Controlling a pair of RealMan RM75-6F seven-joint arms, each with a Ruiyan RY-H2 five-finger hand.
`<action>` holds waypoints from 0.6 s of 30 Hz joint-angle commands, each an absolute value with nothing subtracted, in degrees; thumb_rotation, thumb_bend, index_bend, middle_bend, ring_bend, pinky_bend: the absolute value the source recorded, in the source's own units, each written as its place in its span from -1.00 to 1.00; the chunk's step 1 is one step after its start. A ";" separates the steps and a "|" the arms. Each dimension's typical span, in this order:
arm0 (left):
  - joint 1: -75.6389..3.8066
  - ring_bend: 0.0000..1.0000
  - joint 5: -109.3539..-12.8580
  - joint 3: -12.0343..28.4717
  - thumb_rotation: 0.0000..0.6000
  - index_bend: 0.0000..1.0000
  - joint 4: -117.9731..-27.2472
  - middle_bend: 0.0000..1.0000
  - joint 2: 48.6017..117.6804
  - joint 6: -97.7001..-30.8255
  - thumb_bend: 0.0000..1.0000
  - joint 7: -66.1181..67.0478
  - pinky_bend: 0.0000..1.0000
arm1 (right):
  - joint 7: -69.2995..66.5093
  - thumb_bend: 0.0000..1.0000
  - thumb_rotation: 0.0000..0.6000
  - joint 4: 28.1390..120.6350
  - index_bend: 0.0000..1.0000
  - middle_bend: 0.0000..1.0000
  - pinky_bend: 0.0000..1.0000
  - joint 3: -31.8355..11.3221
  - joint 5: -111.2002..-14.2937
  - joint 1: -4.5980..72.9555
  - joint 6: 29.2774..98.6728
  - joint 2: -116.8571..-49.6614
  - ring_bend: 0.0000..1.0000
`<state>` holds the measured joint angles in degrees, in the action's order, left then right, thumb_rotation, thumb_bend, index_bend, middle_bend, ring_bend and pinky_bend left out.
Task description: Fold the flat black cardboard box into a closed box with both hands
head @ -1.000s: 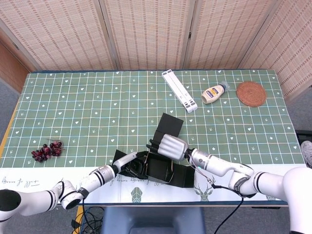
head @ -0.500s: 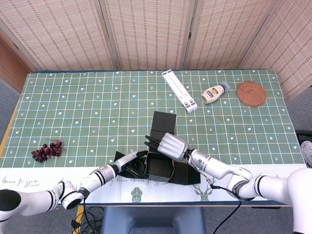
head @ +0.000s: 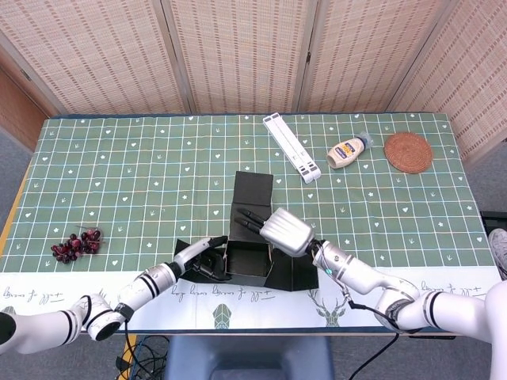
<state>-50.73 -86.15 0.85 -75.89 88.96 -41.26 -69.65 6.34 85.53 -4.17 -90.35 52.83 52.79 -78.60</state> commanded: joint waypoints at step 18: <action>-50.78 0.07 -90.07 0.65 1.00 -0.54 -78.71 -0.58 78.35 -44.22 -0.81 -93.04 0.57 | -6.43 -0.57 1.00 86.61 -1.00 -0.94 1.00 -3.59 -91.07 38.75 72.14 -73.39 0.41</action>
<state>-50.39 -89.38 0.72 -78.72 79.64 -43.90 -90.28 -5.22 86.89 -3.83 -90.70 40.16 70.52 -73.33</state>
